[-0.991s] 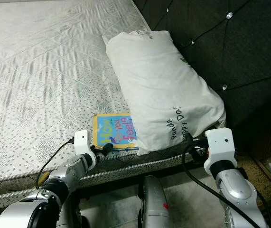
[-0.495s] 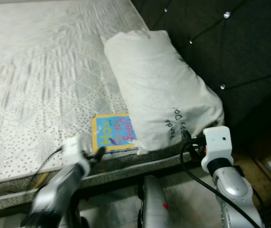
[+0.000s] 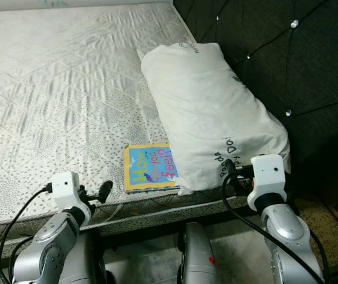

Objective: Clean up the room

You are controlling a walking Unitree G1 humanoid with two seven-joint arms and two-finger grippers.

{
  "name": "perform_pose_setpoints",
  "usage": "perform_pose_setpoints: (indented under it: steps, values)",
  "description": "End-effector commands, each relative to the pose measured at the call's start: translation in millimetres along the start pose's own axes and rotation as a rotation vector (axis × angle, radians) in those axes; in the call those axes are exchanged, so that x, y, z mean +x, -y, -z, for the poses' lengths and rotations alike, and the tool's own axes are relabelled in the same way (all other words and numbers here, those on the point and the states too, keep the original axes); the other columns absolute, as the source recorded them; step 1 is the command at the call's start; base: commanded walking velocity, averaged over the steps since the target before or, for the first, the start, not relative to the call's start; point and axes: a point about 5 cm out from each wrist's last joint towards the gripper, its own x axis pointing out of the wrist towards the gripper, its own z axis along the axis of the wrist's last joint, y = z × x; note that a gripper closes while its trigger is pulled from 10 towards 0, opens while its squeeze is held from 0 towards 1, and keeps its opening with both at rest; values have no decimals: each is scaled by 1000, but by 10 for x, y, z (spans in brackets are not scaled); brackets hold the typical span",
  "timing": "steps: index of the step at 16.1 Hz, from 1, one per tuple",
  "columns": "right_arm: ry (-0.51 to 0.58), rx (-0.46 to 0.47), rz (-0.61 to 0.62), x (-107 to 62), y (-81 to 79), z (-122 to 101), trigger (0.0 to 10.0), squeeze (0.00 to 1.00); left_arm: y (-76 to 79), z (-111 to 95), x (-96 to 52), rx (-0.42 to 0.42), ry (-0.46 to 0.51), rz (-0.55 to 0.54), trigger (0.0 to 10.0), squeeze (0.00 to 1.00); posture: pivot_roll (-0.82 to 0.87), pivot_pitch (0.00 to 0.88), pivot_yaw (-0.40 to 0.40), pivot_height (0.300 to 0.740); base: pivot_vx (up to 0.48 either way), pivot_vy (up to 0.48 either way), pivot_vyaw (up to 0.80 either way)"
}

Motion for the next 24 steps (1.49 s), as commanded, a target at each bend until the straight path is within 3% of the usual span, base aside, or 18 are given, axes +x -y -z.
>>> perform_pose_setpoints:
  steps: [1, 10, 11, 12, 13, 17, 20, 24]
  values:
    - [-11, 0, 4, -6, 5, 27, 10000, 0, 60, 32, -3, -11, -13, 6, 10000, 0, -150, 92, -29, 580, 0, 0, 0]
    - [-11, 0, 4, -6, 5, 27, 10000, 0, 60, 32, -3, -11, -13, 6, 10000, 0, -150, 92, -29, 580, 0, 0, 0]
    - [5, 126, -17, 262, -178, 19, 10000, 0, -91, -287, -222, 69, 142, -59, 10000, 0, -10, 0, -35, 580, 0, 0, 0]
    - [9, 267, -62, 549, -441, -34, 10000, 0, -229, -595, -308, 163, 327, -112, 10000, 0, -8, 0, -36, 580, 0, 0, 0]
    - [9, 292, -77, 596, -498, -42, 10000, 0, -268, -642, -311, 188, 361, -128, 10000, 0, -6, 0, -39, 580, 0, 0, 0]
    - [16, 210, -69, 581, -477, 1, 10000, 0, -382, -585, -375, 222, 324, -192, 10000, 0, 7, 0, -43, 580, 0, 0, 0]
    - [71, 241, -96, 661, -524, -78, 10000, 0, -408, -617, -387, 245, 359, -189, 10000, 0, 7, 0, -37, 580, 0, 0, 0]
    - [139, 292, -106, 774, -550, -265, 10000, 0, -359, -727, -284, 251, 417, -175, 10000, 0, -2, 0, -42, 580, 0, 0, 0]
